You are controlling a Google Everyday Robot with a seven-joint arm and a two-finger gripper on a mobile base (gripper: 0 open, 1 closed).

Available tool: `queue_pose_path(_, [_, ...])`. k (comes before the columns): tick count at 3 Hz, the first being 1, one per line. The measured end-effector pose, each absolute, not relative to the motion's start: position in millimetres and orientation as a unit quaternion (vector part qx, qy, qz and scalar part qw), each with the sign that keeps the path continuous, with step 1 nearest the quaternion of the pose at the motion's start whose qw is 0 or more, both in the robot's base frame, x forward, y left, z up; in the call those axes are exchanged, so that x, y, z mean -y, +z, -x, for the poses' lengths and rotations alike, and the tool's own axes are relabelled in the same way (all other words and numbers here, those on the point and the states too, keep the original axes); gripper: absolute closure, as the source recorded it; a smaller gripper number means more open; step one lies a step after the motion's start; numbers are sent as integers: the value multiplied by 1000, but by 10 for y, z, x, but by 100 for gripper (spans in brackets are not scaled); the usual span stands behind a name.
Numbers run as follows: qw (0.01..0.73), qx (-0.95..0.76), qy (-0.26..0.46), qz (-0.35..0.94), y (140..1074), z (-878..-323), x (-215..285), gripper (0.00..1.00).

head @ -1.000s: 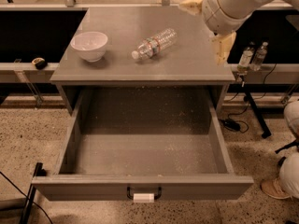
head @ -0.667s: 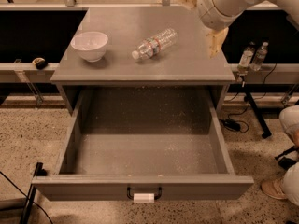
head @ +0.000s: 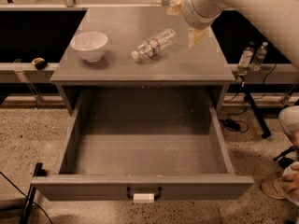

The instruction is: Place water bottle into top drawer

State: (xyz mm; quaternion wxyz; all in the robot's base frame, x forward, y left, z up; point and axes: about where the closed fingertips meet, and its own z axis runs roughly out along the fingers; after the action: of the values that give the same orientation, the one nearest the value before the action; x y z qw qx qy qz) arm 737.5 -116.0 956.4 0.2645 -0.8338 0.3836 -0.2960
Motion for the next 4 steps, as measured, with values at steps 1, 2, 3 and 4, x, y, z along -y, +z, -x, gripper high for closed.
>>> queue_pose_path(1, [267, -387, -281, 837, 9381, -7645, 1084, 21])
queue_pose_path(2, [282, -399, -254, 835, 9229, -7873, 1010, 21])
queue_pose_path(3, [294, -406, -228, 835, 9088, -8047, 899, 20])
queue_pose_path(4, [296, -413, -196, 838, 8839, -8199, 766, 21])
